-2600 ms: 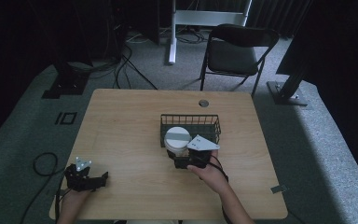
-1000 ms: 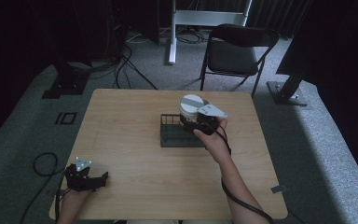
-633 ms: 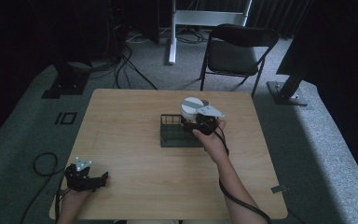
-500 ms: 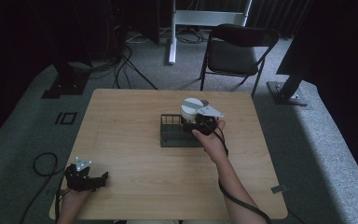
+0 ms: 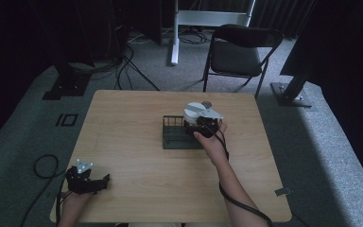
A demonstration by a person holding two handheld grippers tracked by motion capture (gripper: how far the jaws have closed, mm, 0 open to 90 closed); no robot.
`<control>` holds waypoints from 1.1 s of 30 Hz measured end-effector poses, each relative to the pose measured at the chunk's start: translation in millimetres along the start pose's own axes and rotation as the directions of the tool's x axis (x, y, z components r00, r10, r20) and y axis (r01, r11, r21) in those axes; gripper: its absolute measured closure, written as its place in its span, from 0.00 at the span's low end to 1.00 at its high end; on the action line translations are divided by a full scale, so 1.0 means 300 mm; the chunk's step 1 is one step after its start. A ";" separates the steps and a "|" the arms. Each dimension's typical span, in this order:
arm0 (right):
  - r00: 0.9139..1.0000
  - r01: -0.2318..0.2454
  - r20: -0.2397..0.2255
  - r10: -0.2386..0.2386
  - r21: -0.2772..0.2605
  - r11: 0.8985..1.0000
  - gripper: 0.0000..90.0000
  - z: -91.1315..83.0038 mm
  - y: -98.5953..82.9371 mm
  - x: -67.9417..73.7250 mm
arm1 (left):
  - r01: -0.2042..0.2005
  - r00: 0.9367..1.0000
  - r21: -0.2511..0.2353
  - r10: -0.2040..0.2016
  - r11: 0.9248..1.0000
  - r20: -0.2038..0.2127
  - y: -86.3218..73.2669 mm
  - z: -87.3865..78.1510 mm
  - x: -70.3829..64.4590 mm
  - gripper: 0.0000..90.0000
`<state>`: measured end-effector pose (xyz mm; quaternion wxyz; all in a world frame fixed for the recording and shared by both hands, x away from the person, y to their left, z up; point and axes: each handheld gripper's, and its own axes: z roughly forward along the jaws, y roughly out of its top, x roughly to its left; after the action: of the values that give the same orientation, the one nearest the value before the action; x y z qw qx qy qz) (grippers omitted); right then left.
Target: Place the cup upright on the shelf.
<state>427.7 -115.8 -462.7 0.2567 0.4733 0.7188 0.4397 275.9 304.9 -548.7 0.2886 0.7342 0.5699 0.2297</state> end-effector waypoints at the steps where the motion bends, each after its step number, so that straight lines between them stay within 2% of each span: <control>1: 1.000 -0.001 0.003 0.001 0.003 1.000 0.21 0.001 -0.001 0.002 | 0.000 1.000 0.000 0.000 1.000 0.000 0.000 0.000 0.000 0.00; 9: 1.000 0.006 0.024 -0.007 0.028 1.000 0.21 0.014 -0.011 0.011 | -0.001 1.000 0.000 0.001 1.000 0.000 0.000 0.000 0.000 0.00; 14: 1.000 0.011 0.020 -0.012 0.045 0.999 0.21 0.023 -0.020 0.012 | 0.000 1.000 -0.001 0.000 1.000 0.000 0.000 0.000 0.000 0.00; 16: 0.999 0.030 0.025 -0.031 0.055 0.998 0.21 0.025 -0.022 0.016 | 0.000 1.000 0.000 0.000 1.000 0.000 0.000 0.000 0.000 0.00; 22: 0.999 0.031 0.019 -0.032 0.050 0.998 0.21 0.026 -0.025 0.013 | -0.001 1.000 0.000 0.001 1.000 0.000 0.000 0.000 0.000 0.00; 24: 0.999 0.045 0.020 -0.046 0.047 0.998 0.21 0.024 -0.028 0.015 | 0.000 1.000 0.000 0.000 1.000 0.000 0.000 0.000 0.000 0.00; 33: 0.999 0.034 0.018 -0.034 0.027 0.999 0.20 0.005 -0.054 0.010 | 0.000 1.000 0.000 0.000 1.000 0.000 0.000 0.000 0.000 0.00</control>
<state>420.2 -115.1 -477.5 0.2641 0.4685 0.7303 0.4213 275.9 304.8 -548.7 0.2887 0.7341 0.5700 0.2299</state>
